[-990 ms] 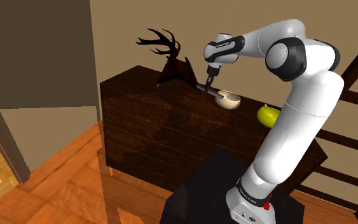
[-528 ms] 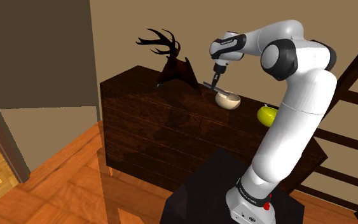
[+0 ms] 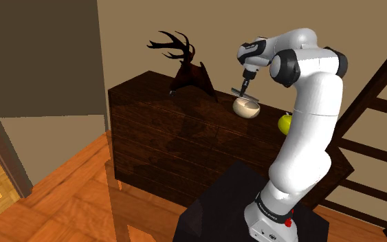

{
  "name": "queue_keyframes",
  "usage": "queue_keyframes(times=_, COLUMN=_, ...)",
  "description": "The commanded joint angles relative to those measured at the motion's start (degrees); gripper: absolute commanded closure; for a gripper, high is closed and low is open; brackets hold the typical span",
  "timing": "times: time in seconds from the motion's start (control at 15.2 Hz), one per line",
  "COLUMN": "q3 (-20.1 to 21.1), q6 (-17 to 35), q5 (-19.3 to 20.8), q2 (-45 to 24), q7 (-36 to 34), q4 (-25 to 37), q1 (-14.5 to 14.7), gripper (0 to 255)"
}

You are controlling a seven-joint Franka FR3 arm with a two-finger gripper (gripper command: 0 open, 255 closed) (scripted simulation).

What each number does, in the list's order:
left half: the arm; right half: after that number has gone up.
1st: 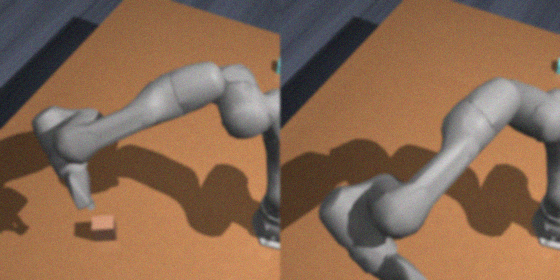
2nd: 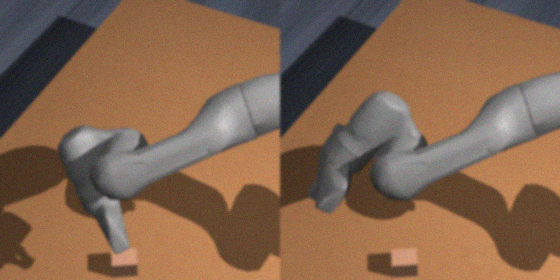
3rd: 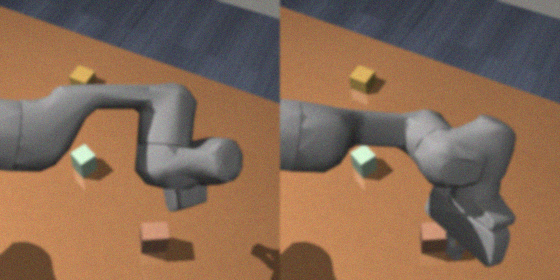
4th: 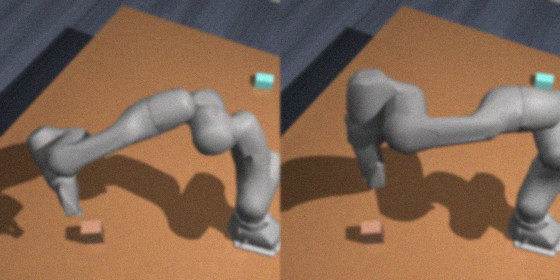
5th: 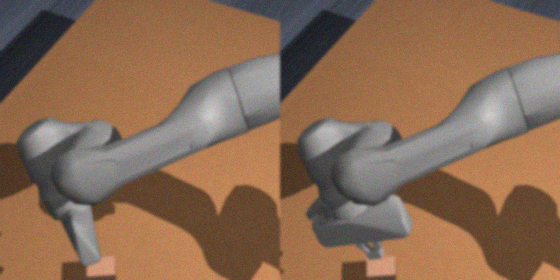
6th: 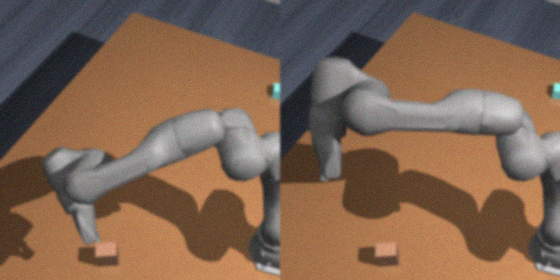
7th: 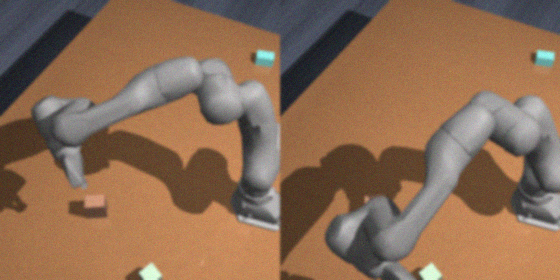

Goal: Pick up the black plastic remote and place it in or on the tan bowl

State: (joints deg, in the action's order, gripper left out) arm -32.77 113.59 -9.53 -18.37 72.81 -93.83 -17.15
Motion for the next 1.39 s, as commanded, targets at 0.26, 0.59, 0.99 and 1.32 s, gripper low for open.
queue_keyframes(times=0.26, q3=0.15, q6=-4.16, q5=-5.56, q2=-9.85, q7=7.72, q4=12.73, q1=-8.75, gripper=255)
queue_keyframes(times=0.59, q3=0.5, q6=-1.68, q5=-6.21, q2=-10.94, q7=8.41, q4=11.19, q1=-9.17, gripper=255)
queue_keyframes(times=0.99, q3=0.97, q6=2.32, q5=-7.0, q2=-12.03, q7=8.97, q4=8.11, q1=-9.07, gripper=255)
queue_keyframes(times=1.32, q3=1.1, q6=3.22, q5=-7.22, q2=-12.34, q7=9.11, q4=7.48, q1=-9.08, gripper=255)
